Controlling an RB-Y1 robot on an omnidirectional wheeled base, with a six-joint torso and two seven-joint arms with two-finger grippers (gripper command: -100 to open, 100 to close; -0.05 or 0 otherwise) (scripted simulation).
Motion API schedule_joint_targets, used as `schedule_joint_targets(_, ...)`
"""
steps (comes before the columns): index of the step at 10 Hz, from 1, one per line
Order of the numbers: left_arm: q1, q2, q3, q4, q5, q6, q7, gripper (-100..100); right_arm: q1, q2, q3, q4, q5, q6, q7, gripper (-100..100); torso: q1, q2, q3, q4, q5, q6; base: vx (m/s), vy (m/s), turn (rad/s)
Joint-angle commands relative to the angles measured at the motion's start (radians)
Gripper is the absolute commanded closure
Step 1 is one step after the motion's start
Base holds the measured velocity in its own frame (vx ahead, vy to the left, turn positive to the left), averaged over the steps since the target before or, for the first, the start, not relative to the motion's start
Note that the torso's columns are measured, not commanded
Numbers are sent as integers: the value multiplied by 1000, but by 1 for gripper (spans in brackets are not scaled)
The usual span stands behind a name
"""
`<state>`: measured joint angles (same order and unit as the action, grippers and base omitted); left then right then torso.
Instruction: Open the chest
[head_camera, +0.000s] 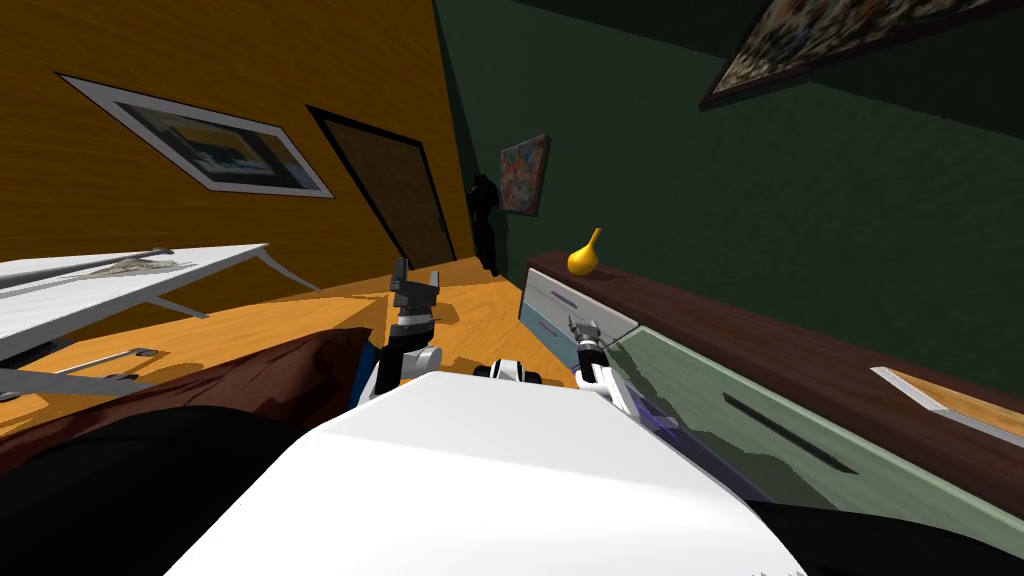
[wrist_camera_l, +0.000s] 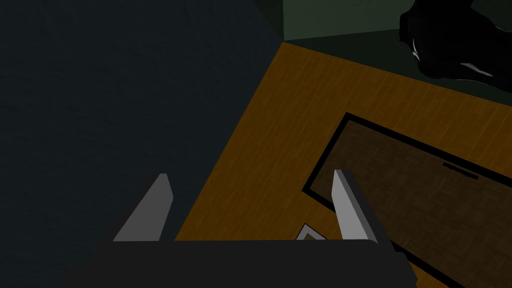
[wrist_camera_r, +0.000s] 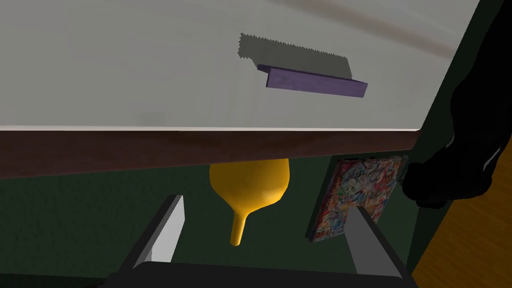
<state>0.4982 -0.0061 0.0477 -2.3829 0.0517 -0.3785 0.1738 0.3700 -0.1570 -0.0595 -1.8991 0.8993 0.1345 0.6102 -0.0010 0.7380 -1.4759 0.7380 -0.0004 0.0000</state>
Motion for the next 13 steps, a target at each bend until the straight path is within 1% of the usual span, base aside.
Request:
schedule_joint_targets(1, 0, 0, 0, 0, 0, 0, 0, 0, -15, 1, 6, 35, 71, 58, 47, -100, 0, 1, 0, 0, 0, 0, 64, 53, 0)
schedule_joint_targets(2, 0, 0, 0, 0, 0, 0, 0, 0, -15, 1, 6, 35, 72, 58, 47, -100, 1, 0, 0, 0, 0, 0, 58, 50, 1)
schedule_joint_targets(3, 0, 0, 0, 0, 0, 0, 0, 0, -26, -1, 9, 60, 114, 94, 75, -100, 1, 0, 0, 0, 1, 0, 59, 47, 2)
schedule_joint_targets(4, 0, 0, 0, 0, 0, 0, 0, 0, -37, -4, 13, 86, 142, 121, 103, -100, 1, 0, 0, 0, 0, 0, 86, 61, 8)
schedule_joint_targets(5, 0, 0, 0, 0, 0, 0, 0, 0, -37, -4, 13, 86, 154, 129, 103, -100, 2, -1, -1, 0, 0, 0, 70, 50, 4)
schedule_joint_targets(8, 0, 0, 0, 0, 0, 0, 0, 0, -74, -12, 31, 168, 254, 224, 179, -100, 1, -1, 0, 0, 0, 0, 83, 47, 16)
schedule_joint_targets(9, 0, 0, 0, 0, 0, 0, 0, 0, -74, -12, 31, 168, 265, 235, 179, -100, 1, -1, 0, 0, 0, 0, 62, 30, 5)
schedule_joint_targets(11, 0, 0, 0, 0, 0, 0, 0, 0, -99, -19, 44, 224, 332, 293, 226, -100, 0, 1, 1, 0, 0, 0, 69, 25, 20)
schedule_joint_targets(12, 0, 0, 0, 0, 0, 0, 0, 0, -99, -19, 44, 224, 332, 304, 226, -100, 1, 0, 0, 0, 0, 0, 59, 21, 10)
schedule_joint_targets(13, 0, 0, 0, 0, 0, 0, 0, 0, -112, -22, 52, 251, 363, 337, 249, -100, 1, 1, 0, 0, 0, 0, 48, 16, 12)
